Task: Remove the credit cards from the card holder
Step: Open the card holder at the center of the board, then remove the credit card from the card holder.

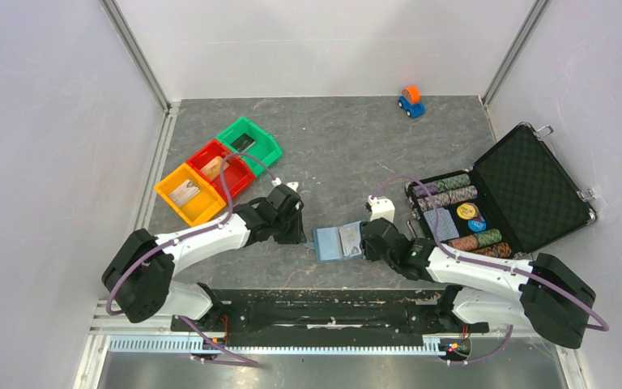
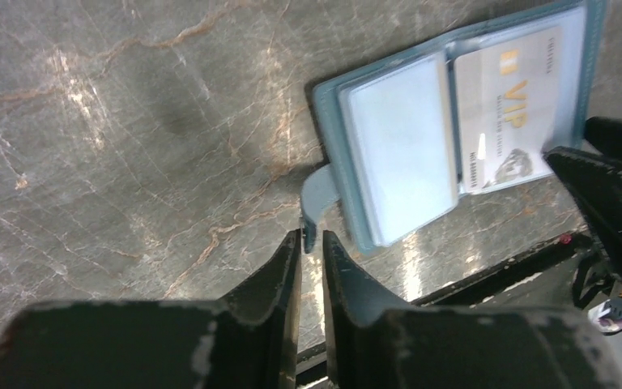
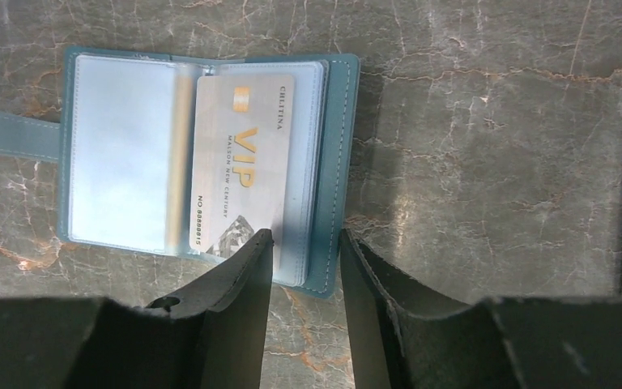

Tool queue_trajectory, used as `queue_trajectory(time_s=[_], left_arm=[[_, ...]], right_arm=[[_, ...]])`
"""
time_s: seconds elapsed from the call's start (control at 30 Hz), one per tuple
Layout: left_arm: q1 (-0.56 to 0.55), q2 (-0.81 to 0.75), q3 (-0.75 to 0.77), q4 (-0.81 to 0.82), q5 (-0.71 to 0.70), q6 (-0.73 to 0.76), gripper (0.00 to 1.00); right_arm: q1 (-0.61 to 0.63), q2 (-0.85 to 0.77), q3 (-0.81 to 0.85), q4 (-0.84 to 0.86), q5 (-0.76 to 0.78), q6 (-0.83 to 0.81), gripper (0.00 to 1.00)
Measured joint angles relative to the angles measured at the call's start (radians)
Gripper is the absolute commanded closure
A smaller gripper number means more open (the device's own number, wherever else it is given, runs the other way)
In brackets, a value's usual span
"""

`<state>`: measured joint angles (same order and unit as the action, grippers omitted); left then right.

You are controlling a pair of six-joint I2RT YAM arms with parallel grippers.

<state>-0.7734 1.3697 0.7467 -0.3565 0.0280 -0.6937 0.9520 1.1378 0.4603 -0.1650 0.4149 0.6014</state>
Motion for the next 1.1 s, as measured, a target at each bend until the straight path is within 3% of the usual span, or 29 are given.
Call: queue_trajectory(time_s=[0.37, 0.87, 1.1], left_arm=[[0.004, -0.021, 0.104, -0.013, 0.073, -0.001, 0.66], [0.004, 0.076, 0.076, 0.227, 0.244, -0.093, 0.65], [0.004, 0.079, 0.056, 0.26, 0.244, -0.098, 0.65]], right_arm=[[-0.031, -0.058, -0.003, 0.018, -0.042, -0.008, 0.66], [-0.049, -0.186, 0.106, -0.001, -0.143, -0.054, 0.68], [-0.049, -0.112, 0.111, 0.076, -0.237, -0.051, 0.69]])
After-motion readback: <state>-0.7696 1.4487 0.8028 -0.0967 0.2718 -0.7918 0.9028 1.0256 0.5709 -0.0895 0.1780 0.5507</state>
